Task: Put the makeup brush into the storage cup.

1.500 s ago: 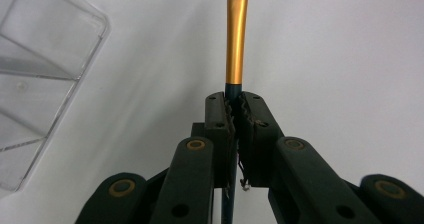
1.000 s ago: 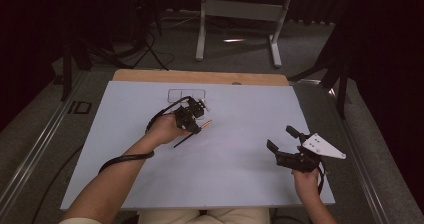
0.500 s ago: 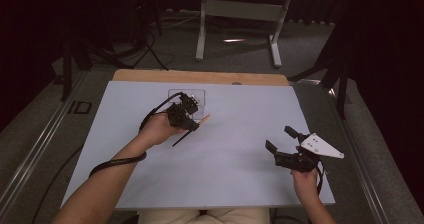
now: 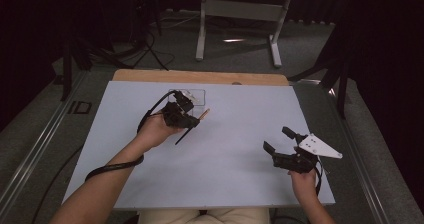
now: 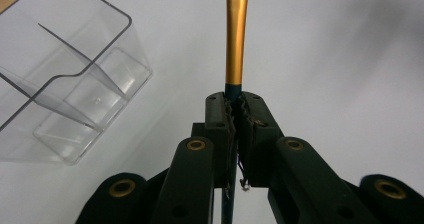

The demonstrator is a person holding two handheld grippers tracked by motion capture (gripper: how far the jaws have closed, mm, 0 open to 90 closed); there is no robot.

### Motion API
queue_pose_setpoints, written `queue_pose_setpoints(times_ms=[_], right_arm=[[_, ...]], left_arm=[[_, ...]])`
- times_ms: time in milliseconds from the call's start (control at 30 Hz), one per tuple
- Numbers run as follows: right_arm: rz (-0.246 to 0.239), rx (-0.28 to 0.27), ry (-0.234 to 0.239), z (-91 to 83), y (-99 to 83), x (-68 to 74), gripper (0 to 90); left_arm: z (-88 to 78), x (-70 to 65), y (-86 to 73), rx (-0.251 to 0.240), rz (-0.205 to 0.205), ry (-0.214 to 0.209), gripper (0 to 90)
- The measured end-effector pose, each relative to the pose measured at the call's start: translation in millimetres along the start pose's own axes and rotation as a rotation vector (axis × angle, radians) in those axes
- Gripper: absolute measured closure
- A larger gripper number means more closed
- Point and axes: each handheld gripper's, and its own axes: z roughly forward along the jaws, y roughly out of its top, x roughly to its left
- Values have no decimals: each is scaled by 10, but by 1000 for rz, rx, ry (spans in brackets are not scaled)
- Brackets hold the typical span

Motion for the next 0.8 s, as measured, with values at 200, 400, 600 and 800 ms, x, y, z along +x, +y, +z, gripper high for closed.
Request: queue_pose_setpoints(times_ms=[200,400,600,800], right_arm=[[-30,-1,-7,0,41,55,118],[-42,-10,21,4,95,130,118],[-42,-24,44,22,207,224,118],[-19,4,110,84,341,367,141]], left_arm=[[-51,26,-48,-49,-20,2,844],[-89,2,-100,-107,-28,0,844],[-136,3,-168,-200,-45,-3,844],[-177,-3,-202,-286,-73,0,844]])
